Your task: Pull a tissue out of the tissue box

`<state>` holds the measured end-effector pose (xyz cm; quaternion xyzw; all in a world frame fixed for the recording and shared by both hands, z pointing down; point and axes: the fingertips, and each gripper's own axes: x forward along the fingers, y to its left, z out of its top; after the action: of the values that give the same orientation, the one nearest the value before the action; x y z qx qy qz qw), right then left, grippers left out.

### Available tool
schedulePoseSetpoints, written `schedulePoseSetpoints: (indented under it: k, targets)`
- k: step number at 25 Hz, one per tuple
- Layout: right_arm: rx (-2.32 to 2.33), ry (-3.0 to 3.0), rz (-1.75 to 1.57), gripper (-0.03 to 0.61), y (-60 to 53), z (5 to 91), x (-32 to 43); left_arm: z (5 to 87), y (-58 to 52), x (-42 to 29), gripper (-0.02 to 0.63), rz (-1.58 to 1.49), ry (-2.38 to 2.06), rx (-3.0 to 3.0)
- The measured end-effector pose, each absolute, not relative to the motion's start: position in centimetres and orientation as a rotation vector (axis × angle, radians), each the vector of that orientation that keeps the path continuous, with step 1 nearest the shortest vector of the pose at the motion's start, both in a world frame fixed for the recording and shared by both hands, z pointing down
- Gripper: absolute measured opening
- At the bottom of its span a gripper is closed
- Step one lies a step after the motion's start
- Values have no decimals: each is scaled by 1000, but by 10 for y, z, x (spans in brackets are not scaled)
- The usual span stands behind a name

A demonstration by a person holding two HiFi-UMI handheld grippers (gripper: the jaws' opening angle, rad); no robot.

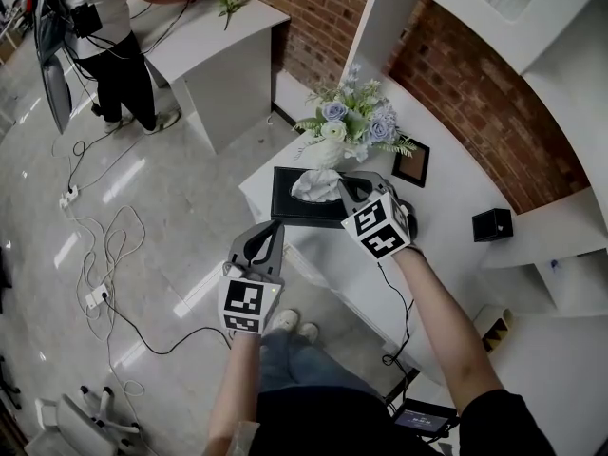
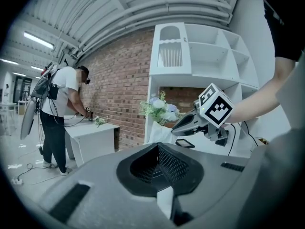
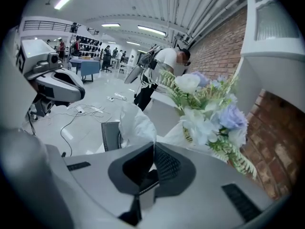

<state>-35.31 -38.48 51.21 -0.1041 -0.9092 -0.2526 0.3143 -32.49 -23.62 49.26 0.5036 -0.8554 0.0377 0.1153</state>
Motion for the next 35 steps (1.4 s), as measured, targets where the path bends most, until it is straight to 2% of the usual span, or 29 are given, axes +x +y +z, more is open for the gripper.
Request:
schedulePoseSetpoints:
  k: [11, 19, 26, 35]
  targets:
    - [-216, -2517, -695, 0, -372, 464, -335, 477, -234, -319, 6, 111, -2523, 1510]
    - [-72, -2676, -528, 0, -387, 432, -291, 464, -252, -309, 6, 109, -2519, 1575]
    - [277, -2841, -354, 0, -451, 397, -218, 441, -311, -290, 8, 102, -2459, 1759]
    - [832, -2948, -121, 0, -529, 366, -79, 414, -413, -223, 8, 93, -2288, 2081]
